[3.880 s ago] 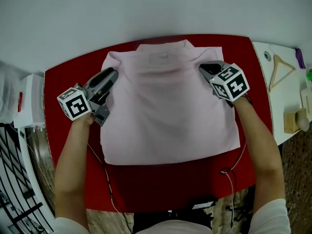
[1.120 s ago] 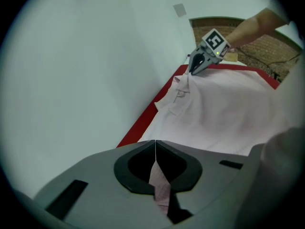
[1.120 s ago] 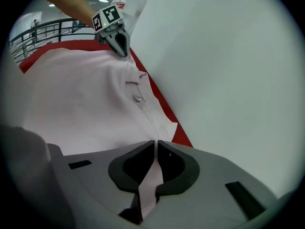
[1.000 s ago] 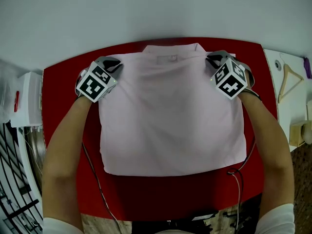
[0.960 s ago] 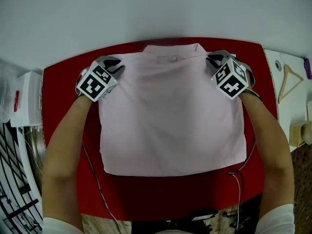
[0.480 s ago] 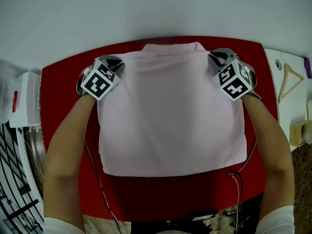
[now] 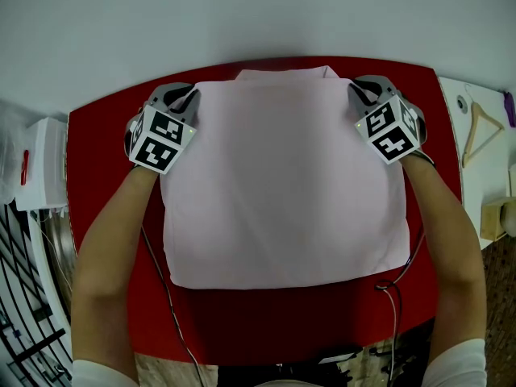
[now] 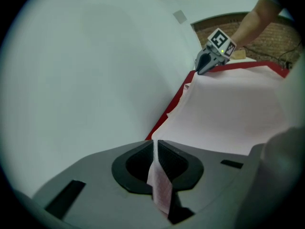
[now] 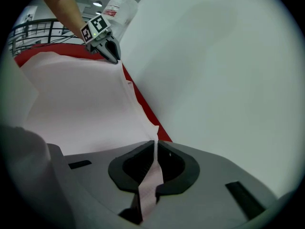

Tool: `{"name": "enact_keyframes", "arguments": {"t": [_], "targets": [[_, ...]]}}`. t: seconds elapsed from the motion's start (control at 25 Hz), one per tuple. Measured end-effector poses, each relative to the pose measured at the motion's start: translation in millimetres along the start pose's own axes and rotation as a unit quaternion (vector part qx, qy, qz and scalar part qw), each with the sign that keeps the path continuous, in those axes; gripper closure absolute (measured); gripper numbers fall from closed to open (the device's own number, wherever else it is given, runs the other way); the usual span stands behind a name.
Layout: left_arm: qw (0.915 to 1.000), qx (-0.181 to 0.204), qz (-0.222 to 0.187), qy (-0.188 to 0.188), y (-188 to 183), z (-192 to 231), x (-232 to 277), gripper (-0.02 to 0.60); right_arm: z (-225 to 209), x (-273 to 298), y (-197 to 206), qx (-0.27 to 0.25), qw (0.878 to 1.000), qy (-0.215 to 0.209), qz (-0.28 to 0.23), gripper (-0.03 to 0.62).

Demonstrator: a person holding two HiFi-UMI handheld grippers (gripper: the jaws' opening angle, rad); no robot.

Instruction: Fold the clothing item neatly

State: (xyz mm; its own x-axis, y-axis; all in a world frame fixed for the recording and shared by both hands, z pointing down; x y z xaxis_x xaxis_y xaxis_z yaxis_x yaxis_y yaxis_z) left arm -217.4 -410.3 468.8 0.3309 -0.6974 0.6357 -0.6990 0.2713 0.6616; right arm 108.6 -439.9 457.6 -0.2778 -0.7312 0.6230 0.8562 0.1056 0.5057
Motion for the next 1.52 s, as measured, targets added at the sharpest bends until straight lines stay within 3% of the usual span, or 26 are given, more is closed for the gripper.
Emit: {"name": "enact_keyframes", "arguments": {"t": [0.12,0.2,0.32,0.6,0.84,1.0,1.2,1.36,1.44,1.52], "targets": [[0.9996,0.019,0.014,-0.018,-3,1,9,0.549,1,7,6,0.007,1.0,0.008,0.015,0.56],[0.9994,0.011,0.032,-0.01,2,-2,20,0.549,4,15,12,0.013,0.999,0.012,0.032,0.56],[0.9986,-0.025,0.044,0.014,12,-6,31,0.546,11,27,19,0.025,0.998,0.014,0.055,0.56],[0.9938,-0.104,0.022,0.033,30,3,12,0.453,17,37,31,0.079,0.994,0.003,0.073,0.556],[0.9883,-0.149,-0.009,0.032,37,7,-22,0.451,9,27,31,0.138,0.989,-0.014,0.058,0.428],[0.9832,-0.177,-0.033,0.032,34,5,-44,0.452,-5,13,29,0.153,0.987,-0.002,0.041,0.404],[0.9658,-0.239,-0.089,0.046,21,-12,-83,0.453,-9,-27,15,0.18,0.984,0.0,-0.006,0.404],[0.9556,-0.256,-0.112,0.094,7,-58,-111,0.453,6,-74,13,0.23,0.972,-0.014,-0.046,0.408],[0.9524,-0.258,-0.103,0.125,11,-85,-114,0.455,18,-82,29,0.245,0.969,-0.026,-0.035,0.454],[0.9506,-0.263,-0.081,0.144,24,-103,-110,0.47,21,-77,55,0.252,0.967,-0.023,-0.007,0.542]]}}
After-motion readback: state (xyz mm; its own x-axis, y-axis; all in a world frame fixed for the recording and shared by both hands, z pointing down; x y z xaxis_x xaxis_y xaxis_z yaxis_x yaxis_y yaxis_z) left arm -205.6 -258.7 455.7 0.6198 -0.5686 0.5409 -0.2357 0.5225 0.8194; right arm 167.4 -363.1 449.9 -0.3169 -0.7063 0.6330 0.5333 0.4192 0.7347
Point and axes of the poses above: the fingertips, and each gripper's own axes: x forward along the fingers, z to its left, y out of its underside, the point moved 2 cm from there along -x, backward along the fingers, and after that the axes turned 3 degrees about y, right-handed, at the moved point
